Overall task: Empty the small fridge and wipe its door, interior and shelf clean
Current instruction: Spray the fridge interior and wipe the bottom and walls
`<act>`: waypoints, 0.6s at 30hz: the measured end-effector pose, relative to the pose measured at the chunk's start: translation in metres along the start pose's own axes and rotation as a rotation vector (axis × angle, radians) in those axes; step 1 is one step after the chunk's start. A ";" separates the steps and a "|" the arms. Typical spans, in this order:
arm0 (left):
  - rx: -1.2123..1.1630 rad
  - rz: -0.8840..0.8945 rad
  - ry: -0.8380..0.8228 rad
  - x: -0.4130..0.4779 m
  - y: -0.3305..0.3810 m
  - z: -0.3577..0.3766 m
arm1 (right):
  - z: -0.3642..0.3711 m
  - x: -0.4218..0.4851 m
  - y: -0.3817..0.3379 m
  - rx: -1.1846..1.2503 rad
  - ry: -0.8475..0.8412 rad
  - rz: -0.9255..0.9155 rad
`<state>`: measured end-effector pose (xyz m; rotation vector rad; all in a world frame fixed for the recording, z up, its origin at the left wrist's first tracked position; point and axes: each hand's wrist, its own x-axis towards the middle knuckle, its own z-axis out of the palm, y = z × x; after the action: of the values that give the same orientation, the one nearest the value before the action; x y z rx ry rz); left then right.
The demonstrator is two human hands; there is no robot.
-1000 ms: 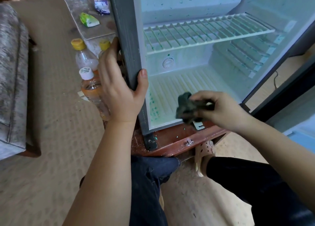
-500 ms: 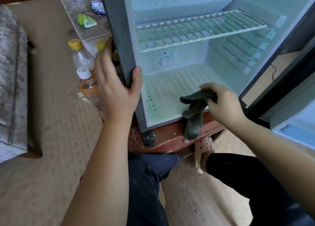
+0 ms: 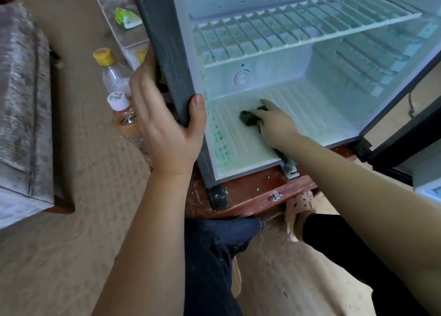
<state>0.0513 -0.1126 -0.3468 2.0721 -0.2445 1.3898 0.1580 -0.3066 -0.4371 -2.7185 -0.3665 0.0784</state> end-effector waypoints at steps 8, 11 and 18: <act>0.037 0.047 0.024 -0.002 -0.006 0.001 | 0.018 0.059 -0.035 -0.061 0.196 0.100; 0.010 0.057 0.044 -0.003 -0.008 0.003 | 0.024 0.079 -0.054 0.027 0.194 0.111; 0.025 0.098 0.070 -0.005 -0.011 0.005 | 0.033 0.093 -0.097 0.147 -0.004 -0.028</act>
<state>0.0583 -0.1079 -0.3564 2.0518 -0.3035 1.5279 0.2204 -0.1836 -0.4301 -2.5677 -0.3850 0.0996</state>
